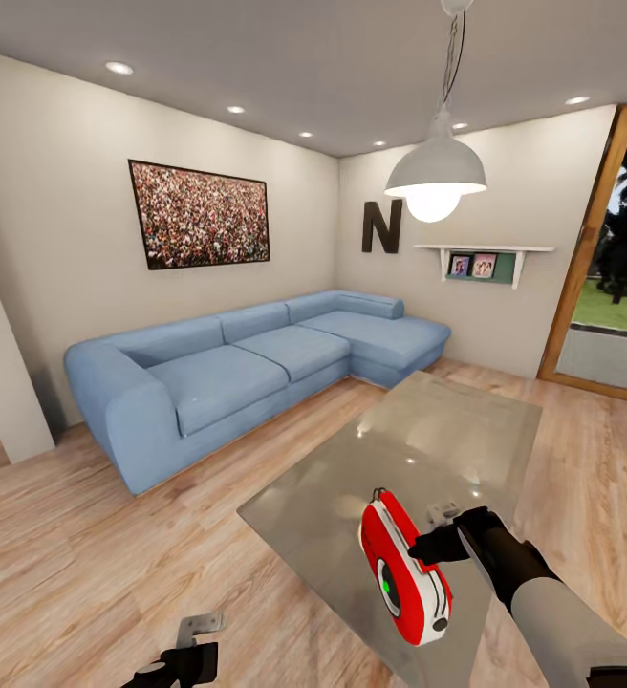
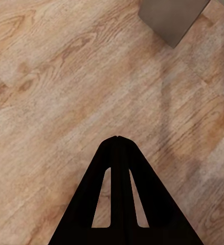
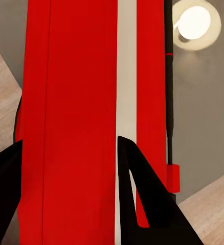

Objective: Turn on the radio receiver that's on the table in the living room.

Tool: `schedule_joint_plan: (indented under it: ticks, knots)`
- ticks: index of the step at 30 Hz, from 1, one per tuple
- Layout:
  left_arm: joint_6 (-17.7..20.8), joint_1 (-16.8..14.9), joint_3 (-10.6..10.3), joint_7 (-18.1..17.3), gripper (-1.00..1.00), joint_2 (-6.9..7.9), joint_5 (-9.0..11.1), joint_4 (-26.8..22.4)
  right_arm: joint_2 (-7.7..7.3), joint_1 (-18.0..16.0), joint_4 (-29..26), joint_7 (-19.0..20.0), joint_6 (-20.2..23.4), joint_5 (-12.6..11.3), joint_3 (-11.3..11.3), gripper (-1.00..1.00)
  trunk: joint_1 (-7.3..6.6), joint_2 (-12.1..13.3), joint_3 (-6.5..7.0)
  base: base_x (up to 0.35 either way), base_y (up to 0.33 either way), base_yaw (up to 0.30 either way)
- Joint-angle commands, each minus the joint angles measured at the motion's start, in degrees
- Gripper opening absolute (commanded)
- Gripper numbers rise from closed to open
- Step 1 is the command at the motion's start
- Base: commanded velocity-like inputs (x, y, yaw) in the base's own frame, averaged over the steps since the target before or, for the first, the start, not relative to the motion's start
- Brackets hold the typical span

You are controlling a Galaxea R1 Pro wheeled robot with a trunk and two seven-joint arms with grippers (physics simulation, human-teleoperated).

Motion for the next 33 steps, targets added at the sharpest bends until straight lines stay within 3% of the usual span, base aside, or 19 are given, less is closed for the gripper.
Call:
schedule_joint_plan:
  ticks: [1,10,16,29,33]
  knots:
    - [0.0,0.0,0.0,0.0,-1.0,0.0,0.0,0.0,0.01,0.0,0.0,0.0,0.0,-0.3,0.0,-1.0,0.0,0.0,0.0,0.0,0.0,0.0]
    - [0.0,0.0,0.0,0.0,-1.0,0.0,0.0,0.0,0.02,0.0,0.0,-0.1,0.0,-0.3,0.0,-1.0,0.0,0.0,0.0,0.0,0.0,0.0]
    - [0.0,0.0,0.0,0.0,-1.0,0.0,0.0,0.0,0.02,0.0,0.3,-0.1,0.0,-0.3,0.0,-1.0,1.32,-2.4,-1.07,0.0,0.0,0.0]
    - [0.0,0.0,0.0,0.0,-1.0,0.0,-0.1,0.0,0.02,0.0,0.7,-0.1,0.0,-0.2,0.1,-1.0,1.32,-2.4,-1.07,0.0,0.0,0.0]
    - [0.0,0.0,0.0,0.0,-1.0,-0.02,-0.1,0.0,0.02,0.0,0.8,-0.1,0.0,-0.3,0.1,-1.0,2.2,-4.0,-1.79,0.0,0.0,0.0]
